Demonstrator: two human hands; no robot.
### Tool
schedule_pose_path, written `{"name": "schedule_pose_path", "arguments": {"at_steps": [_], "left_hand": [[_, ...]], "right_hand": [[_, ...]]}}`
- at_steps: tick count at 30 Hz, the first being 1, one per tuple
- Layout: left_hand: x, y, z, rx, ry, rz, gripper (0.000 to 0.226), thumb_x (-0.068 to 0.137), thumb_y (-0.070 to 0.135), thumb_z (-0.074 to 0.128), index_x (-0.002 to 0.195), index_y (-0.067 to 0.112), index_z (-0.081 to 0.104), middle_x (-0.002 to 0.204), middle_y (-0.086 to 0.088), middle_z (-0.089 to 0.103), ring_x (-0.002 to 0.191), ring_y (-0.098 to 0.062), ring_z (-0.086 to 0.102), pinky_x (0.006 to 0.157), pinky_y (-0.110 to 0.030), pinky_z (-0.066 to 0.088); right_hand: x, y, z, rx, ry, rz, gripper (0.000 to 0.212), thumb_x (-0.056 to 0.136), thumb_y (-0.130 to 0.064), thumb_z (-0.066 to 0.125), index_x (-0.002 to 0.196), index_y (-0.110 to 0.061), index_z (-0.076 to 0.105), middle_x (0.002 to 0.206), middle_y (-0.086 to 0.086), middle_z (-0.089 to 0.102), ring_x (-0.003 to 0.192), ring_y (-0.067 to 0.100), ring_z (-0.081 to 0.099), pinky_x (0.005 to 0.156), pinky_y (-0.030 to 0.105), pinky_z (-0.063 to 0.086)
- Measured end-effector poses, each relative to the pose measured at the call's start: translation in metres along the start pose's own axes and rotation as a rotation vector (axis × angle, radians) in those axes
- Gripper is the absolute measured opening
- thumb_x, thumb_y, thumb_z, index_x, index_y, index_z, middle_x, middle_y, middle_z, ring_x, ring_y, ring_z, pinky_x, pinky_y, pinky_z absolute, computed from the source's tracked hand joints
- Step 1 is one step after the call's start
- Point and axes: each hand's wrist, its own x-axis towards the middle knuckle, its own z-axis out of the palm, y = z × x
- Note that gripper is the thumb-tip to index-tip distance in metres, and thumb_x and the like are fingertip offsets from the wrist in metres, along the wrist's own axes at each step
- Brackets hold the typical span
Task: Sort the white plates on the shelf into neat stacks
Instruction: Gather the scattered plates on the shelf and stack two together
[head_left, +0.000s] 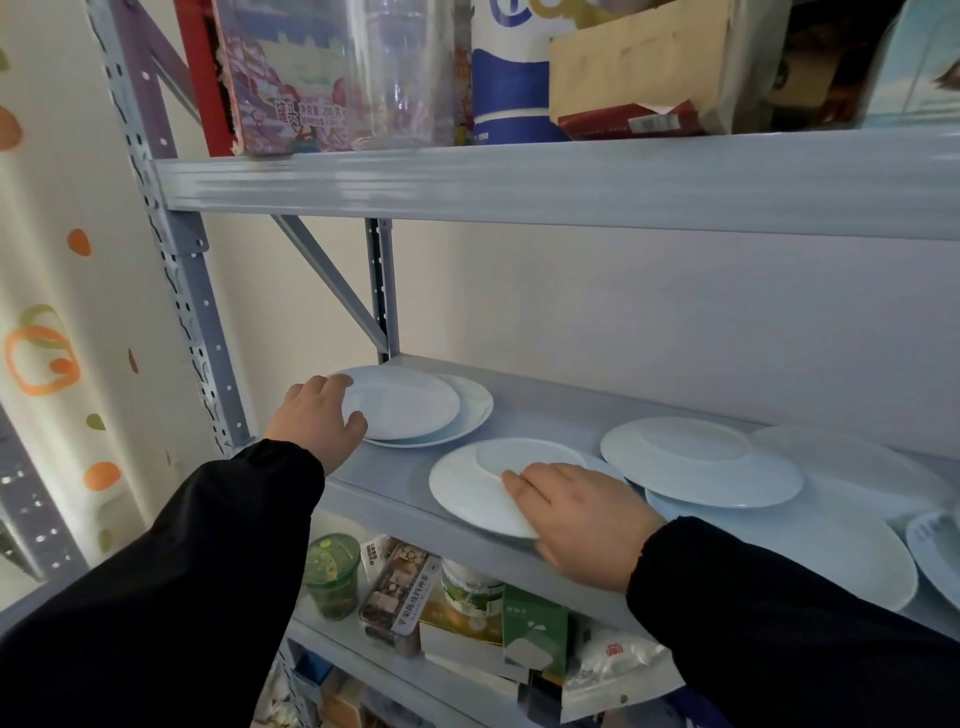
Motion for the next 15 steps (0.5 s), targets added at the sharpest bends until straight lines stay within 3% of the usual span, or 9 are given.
{"name": "schedule_pose_path", "arguments": {"at_steps": [3, 5, 7, 10, 12, 15], "left_hand": [[-0.001, -0.010, -0.002, -0.004, -0.012, -0.029, 0.052, 0.093, 0.032, 0.049, 0.142, 0.015, 0.043, 0.134, -0.011, 0.054, 0.125, -0.033, 0.043, 0.104, -0.043, 0.038], [-0.001, -0.015, -0.004, -0.007, -0.016, -0.043, 0.053, 0.093, 0.032, 0.049, 0.142, 0.016, 0.042, 0.135, -0.011, 0.053, 0.126, -0.033, 0.042, 0.105, -0.043, 0.038], [-0.001, -0.020, -0.005, -0.004, -0.015, -0.046, 0.053, 0.093, 0.033, 0.049, 0.143, 0.016, 0.042, 0.136, -0.010, 0.052, 0.127, -0.032, 0.042, 0.106, -0.043, 0.038], [-0.001, -0.024, -0.009, 0.008, -0.002, -0.035, 0.053, 0.093, 0.033, 0.049, 0.143, 0.016, 0.042, 0.136, -0.009, 0.052, 0.127, -0.032, 0.042, 0.105, -0.043, 0.039], [-0.001, -0.026, -0.014, 0.026, 0.011, -0.019, 0.053, 0.094, 0.034, 0.048, 0.144, 0.016, 0.041, 0.137, -0.009, 0.052, 0.127, -0.031, 0.042, 0.103, -0.043, 0.039], [-0.001, -0.026, -0.022, 0.073, 0.027, 0.020, 0.056, 0.095, 0.036, 0.046, 0.148, 0.018, 0.036, 0.140, -0.008, 0.049, 0.129, -0.029, 0.042, 0.103, -0.041, 0.040]], "right_hand": [[0.001, 0.014, -0.012, 0.013, 0.182, 0.003, 0.059, 0.068, -0.017, 0.079, 0.123, -0.009, 0.059, 0.104, 0.007, 0.070, 0.079, 0.023, 0.069, 0.056, 0.030, 0.056], [0.006, 0.025, -0.024, 0.054, 0.272, 0.040, 0.047, 0.078, -0.015, 0.065, 0.124, -0.013, 0.055, 0.103, 0.007, 0.070, 0.072, 0.025, 0.067, 0.050, 0.029, 0.052], [0.014, 0.038, -0.037, 0.130, 0.387, 0.128, 0.044, 0.083, -0.016, 0.044, 0.126, -0.013, 0.054, 0.107, 0.011, 0.070, 0.074, 0.030, 0.068, 0.053, 0.033, 0.055], [0.037, 0.060, -0.052, 0.378, 0.542, 0.365, 0.044, 0.092, -0.013, 0.040, 0.131, -0.008, 0.058, 0.118, 0.014, 0.068, 0.097, 0.028, 0.064, 0.078, 0.028, 0.047], [0.056, 0.073, -0.054, 0.614, 0.595, 0.561, 0.036, 0.099, -0.012, 0.042, 0.132, -0.008, 0.057, 0.112, 0.007, 0.066, 0.093, 0.019, 0.058, 0.074, 0.022, 0.038], [0.087, 0.081, -0.044, 0.985, 0.534, 0.870, 0.030, 0.097, -0.016, 0.042, 0.121, -0.017, 0.059, 0.102, -0.004, 0.064, 0.091, 0.020, 0.059, 0.064, 0.024, 0.042]]}}
